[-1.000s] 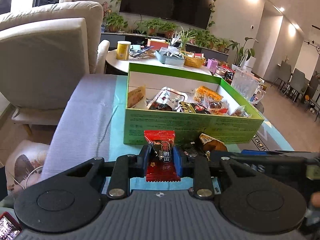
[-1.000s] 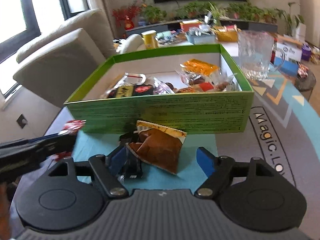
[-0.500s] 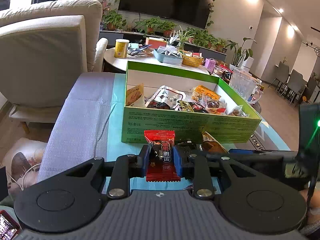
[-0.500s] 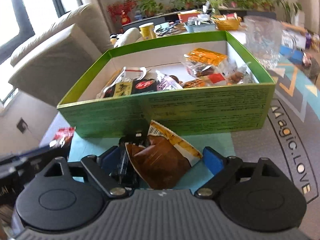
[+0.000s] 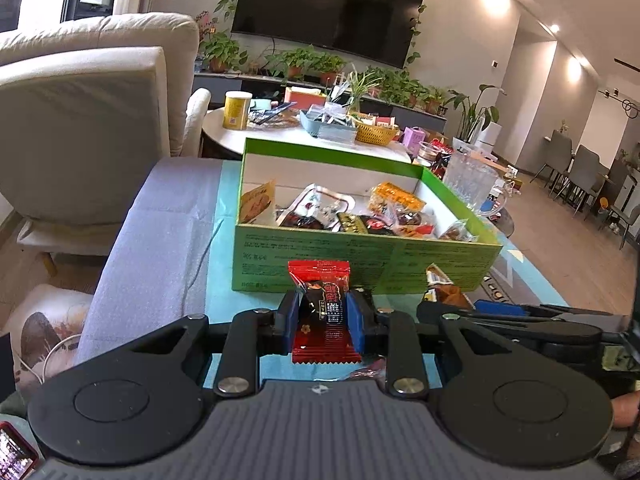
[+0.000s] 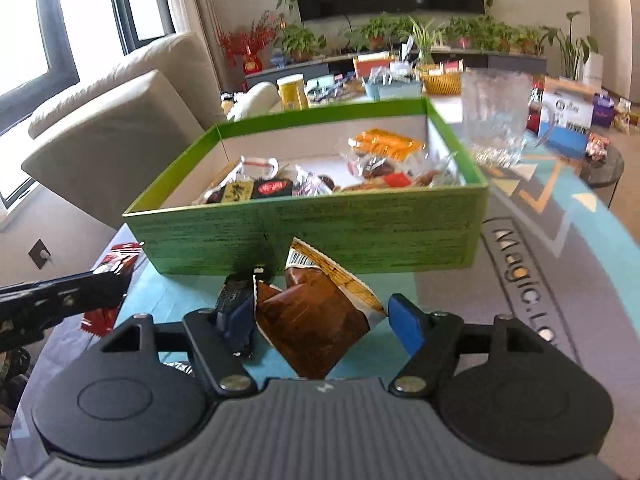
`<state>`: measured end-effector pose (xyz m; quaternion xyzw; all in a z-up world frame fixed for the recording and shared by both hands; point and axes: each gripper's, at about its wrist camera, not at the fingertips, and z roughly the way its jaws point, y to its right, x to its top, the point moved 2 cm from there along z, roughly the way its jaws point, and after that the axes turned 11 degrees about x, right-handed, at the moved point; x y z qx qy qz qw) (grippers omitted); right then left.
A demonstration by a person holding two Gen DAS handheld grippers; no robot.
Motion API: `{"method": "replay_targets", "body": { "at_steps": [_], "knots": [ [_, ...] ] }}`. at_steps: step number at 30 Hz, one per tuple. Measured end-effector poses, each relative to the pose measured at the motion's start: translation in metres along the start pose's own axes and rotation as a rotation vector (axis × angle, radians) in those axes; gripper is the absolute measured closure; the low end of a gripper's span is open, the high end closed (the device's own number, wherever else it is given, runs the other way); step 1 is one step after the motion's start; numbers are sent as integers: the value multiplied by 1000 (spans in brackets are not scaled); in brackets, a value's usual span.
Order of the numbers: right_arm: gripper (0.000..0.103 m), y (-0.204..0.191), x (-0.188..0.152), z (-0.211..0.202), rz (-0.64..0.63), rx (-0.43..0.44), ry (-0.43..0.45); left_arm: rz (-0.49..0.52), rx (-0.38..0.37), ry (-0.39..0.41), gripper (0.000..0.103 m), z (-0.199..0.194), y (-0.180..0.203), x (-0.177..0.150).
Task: Organize snacks
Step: 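Lift both snacks over the green box and open both grippers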
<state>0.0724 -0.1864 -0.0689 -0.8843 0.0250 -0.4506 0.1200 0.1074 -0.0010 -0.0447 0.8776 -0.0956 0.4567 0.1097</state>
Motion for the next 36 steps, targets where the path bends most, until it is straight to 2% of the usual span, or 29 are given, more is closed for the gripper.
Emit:
{"method": "replay_targets", "body": {
  "at_steps": [11, 21, 26, 30, 36],
  "knots": [
    [60, -2, 23, -32, -27, -3, 113, 25, 6, 48, 79, -20, 12, 10],
    [60, 9, 58, -37, -40, -17, 197, 50, 3, 139, 79, -18, 27, 56],
    [60, 19, 65, -20, -23, -36, 191, 82, 2, 103, 79, 4, 32, 58],
    [60, 27, 70, -8, -1, -33, 181, 67, 11, 71, 79, 26, 31, 63],
    [60, 29, 81, 8, 6, -36, 178, 82, 25, 81, 79, 48, 32, 81]
  ]
}}
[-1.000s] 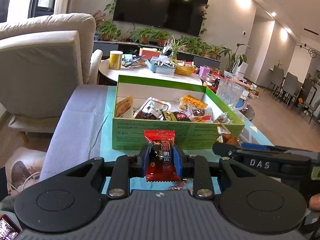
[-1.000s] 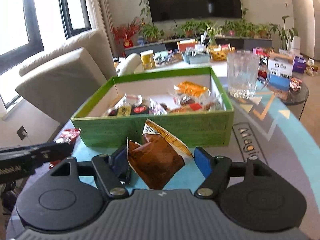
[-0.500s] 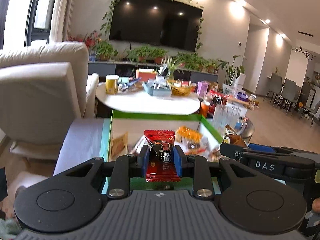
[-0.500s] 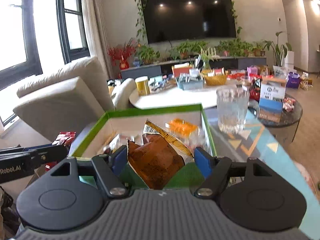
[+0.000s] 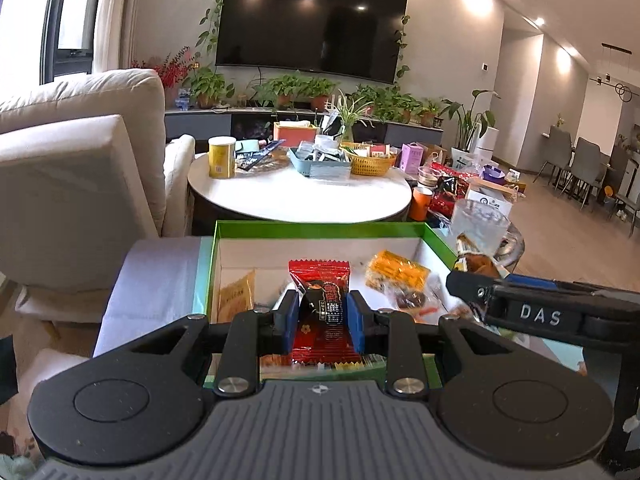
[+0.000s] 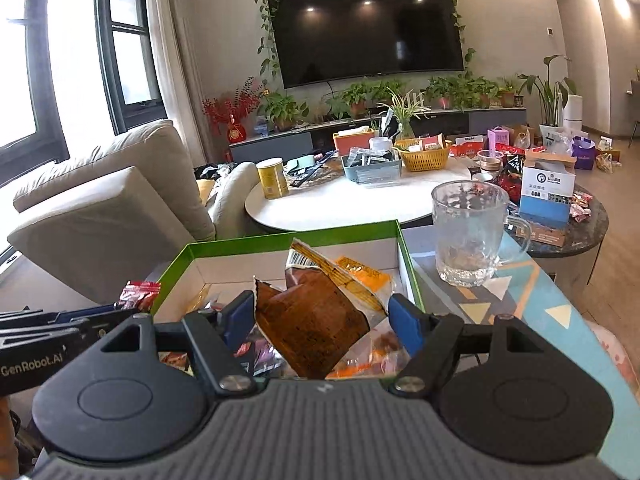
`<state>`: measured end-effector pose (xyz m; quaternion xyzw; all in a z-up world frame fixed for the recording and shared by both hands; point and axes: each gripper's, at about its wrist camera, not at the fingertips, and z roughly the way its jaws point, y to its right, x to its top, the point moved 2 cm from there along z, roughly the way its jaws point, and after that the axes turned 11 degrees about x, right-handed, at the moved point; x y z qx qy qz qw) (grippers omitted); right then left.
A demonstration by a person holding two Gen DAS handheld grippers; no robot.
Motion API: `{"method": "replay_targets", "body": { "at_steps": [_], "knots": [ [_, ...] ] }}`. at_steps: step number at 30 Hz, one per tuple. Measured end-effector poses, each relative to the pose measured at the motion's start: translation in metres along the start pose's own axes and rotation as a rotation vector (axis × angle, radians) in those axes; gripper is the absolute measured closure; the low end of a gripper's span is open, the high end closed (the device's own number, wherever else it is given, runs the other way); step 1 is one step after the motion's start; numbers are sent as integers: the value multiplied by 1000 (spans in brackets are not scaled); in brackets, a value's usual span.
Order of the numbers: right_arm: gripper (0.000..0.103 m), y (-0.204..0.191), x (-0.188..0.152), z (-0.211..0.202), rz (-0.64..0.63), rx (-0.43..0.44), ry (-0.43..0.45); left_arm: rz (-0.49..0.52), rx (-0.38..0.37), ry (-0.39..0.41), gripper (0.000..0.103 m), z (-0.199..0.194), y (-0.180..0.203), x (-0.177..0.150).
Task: Organize snacks
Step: 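Lift both snacks over the green box and open both grippers, then move both grippers back to the last snacks on the mat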
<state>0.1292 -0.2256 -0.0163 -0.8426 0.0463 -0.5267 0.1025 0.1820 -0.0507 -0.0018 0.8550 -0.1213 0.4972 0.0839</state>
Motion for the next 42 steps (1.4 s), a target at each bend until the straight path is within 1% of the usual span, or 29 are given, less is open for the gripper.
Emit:
{"method": "replay_targets", "body": {
  "at_steps": [4, 10, 15, 18, 19, 20, 21, 23, 25, 27, 29, 32, 37, 42],
  "knots": [
    [60, -3, 1, 16, 0, 5, -13, -9, 8, 3, 79, 14, -5, 5],
    [60, -6, -3, 36, -1, 6, -51, -11, 15, -23, 79, 37, -10, 6],
    [60, -7, -6, 46, 1, -11, -78, -14, 13, -42, 79, 48, -11, 3],
    [60, -8, -5, 47, 3, -20, -78, -24, 10, -47, 78, 52, -11, 3],
    [60, -9, -5, 47, -2, -23, -74, -26, 7, -48, 76, 53, -12, 2],
    [60, -11, -5, 46, -17, -26, -68, -18, -1, -53, 71, 56, -11, 1],
    [60, -13, -5, 48, -37, -26, -72, -4, -14, -73, 56, 60, -12, -2],
    [60, -17, -8, 50, -89, -40, -121, -20, -3, -121, 55, 64, -16, -11],
    [60, -15, -12, 45, -89, -44, -121, -41, -15, -111, 54, 58, -21, -16],
    [60, -11, -13, 38, -47, -37, -108, -58, -26, -96, 54, 50, -25, -17],
    [60, -7, -13, 32, -3, -25, -117, -63, -30, -85, 54, 41, -27, -16],
    [60, -7, -13, 23, 21, -17, -110, -61, -31, -65, 54, 25, -29, -17],
    [60, -11, -17, 8, 3, -27, -100, -55, -62, -46, 53, 1, -33, -27],
    [60, -15, -19, -8, -41, -28, -94, -77, -64, -63, 53, -12, -36, -38]
  ]
}}
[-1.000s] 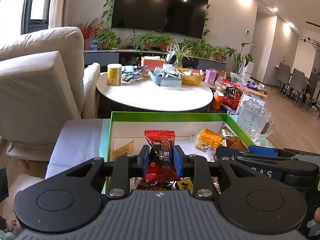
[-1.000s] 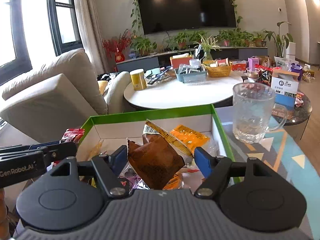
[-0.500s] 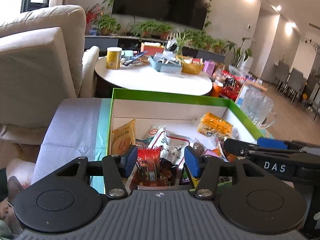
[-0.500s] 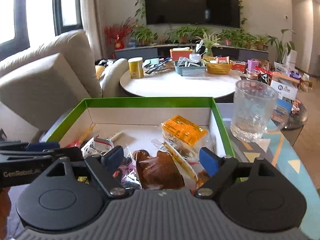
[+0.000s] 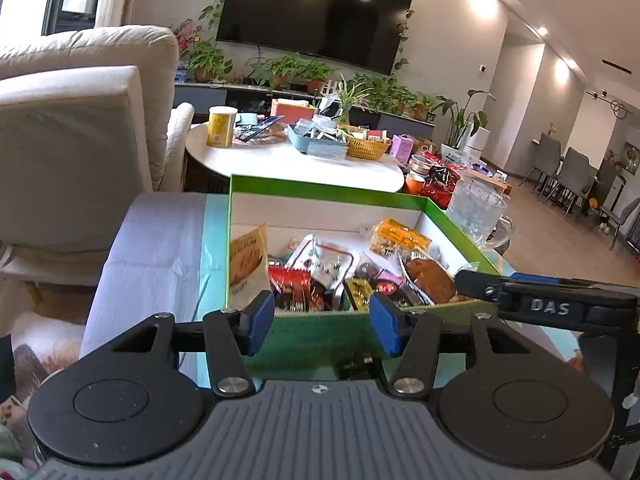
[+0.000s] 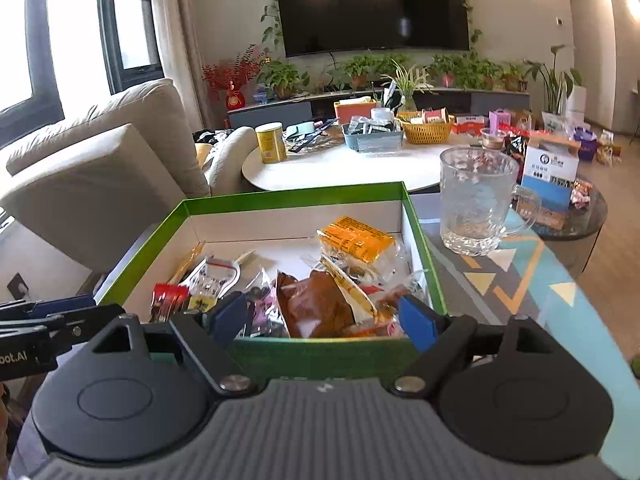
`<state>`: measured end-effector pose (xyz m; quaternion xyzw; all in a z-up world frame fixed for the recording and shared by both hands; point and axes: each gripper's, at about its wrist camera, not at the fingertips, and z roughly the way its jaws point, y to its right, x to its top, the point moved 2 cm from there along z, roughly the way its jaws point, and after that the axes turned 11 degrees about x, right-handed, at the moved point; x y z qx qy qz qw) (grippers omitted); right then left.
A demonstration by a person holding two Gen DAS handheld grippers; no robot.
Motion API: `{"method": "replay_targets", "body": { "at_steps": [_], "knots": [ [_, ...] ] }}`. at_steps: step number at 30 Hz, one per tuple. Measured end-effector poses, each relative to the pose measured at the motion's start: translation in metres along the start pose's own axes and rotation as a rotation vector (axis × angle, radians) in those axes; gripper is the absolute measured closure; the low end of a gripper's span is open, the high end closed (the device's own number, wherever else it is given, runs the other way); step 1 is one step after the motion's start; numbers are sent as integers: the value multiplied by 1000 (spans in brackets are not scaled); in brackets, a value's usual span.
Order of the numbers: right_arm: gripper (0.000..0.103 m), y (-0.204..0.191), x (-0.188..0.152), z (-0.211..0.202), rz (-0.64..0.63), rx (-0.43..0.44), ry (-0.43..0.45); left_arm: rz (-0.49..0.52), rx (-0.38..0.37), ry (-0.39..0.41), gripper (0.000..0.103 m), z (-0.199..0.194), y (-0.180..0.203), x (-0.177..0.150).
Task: Organize snacks
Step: 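Move both grippers back to the last snacks on the mat, then grasp the clear-wrapped chocolate cake with the left gripper while the right grasps the black bar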
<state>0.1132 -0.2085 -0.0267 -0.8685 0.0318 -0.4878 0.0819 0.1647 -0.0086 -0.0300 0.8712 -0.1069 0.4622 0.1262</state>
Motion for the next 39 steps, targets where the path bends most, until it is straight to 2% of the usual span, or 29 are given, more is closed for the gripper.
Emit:
{"method": "replay_targets", "body": {
  "at_steps": [6, 11, 22, 27, 33, 39],
  "knots": [
    [60, 2, -2, -15, -3, -3, 14, 3, -8, 3, 53, -16, 2, -9],
    [60, 5, -7, -24, 4, -5, 17, 79, -42, -13, 52, -28, 11, -25],
    [60, 10, -16, -42, 10, -7, 30, 178, -37, -24, 52, -42, 24, -49],
    [60, 19, -24, -48, 48, -9, 23, 294, -74, -40, 52, -51, 30, -66],
    [60, 23, -36, -44, 75, -8, -21, 445, -99, -91, 52, -40, 39, -85],
    [60, 23, -45, -45, 81, -14, -45, 533, -43, -84, 52, -21, 44, -88]
  ]
}}
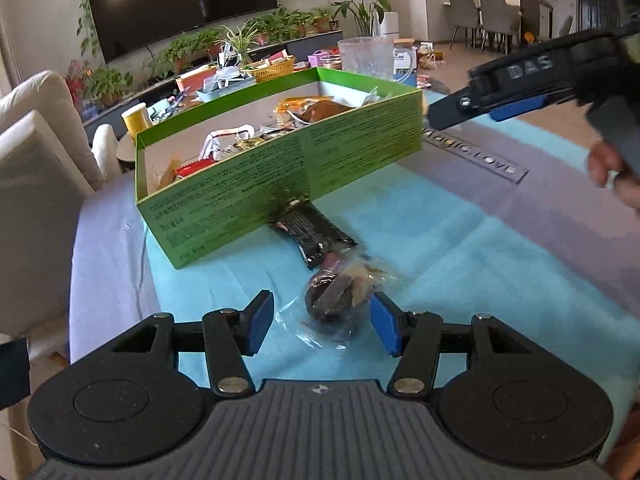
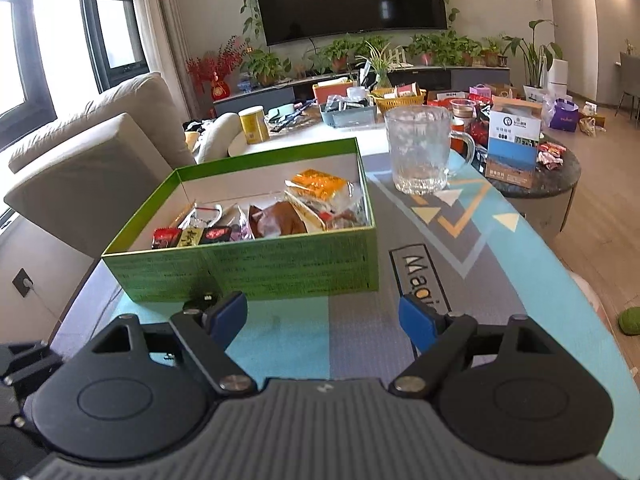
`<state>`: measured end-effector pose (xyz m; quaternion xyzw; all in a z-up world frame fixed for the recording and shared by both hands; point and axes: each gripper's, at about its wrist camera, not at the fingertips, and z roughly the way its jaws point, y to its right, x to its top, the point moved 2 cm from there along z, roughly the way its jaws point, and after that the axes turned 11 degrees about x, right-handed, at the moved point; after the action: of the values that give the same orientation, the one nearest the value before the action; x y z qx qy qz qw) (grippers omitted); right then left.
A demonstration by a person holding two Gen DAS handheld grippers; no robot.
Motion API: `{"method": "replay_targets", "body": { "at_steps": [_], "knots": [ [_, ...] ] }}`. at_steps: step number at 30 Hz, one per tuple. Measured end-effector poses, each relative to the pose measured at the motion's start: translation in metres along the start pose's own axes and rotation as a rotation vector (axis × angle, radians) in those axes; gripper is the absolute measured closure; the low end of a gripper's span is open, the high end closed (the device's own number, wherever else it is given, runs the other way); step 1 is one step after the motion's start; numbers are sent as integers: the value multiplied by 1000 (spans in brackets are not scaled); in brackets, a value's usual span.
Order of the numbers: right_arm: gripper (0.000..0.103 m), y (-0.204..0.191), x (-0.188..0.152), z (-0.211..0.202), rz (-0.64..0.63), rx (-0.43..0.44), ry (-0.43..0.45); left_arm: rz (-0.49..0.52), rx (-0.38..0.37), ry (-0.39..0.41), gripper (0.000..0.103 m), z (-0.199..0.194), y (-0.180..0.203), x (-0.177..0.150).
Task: Organize snacks
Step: 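Grasp the clear-wrapped chocolate cake with the left gripper while the right grasps the black bar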
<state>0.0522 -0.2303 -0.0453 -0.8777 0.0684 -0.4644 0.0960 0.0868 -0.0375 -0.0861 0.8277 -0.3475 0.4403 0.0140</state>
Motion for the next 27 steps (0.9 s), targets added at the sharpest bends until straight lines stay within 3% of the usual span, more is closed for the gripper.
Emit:
{"method": "replay_targets", "body": {
  "at_steps": [5, 8, 12, 15, 21, 27],
  "knots": [
    [60, -3, -3, 2, -8, 3, -17, -32, -38, -20, 52, 15, -1, 3],
    [60, -7, -5, 4, -17, 4, -26, -121, -65, -31, 52, 21, -5, 2],
    [60, -11, -6, 6, -30, 10, -39, -216, -56, -24, 65, 18, -13, -3],
    [60, -18, -8, 9, -43, 22, -50, -264, -18, -22, 68, 8, -20, -9],
    [60, -47, -14, 31, -88, 64, -85, -387, 127, -20, 68, -18, -41, -25],
    [60, -79, -19, 57, -162, 99, -104, -386, 159, -12, 68, -32, -51, -31]
  ]
}}
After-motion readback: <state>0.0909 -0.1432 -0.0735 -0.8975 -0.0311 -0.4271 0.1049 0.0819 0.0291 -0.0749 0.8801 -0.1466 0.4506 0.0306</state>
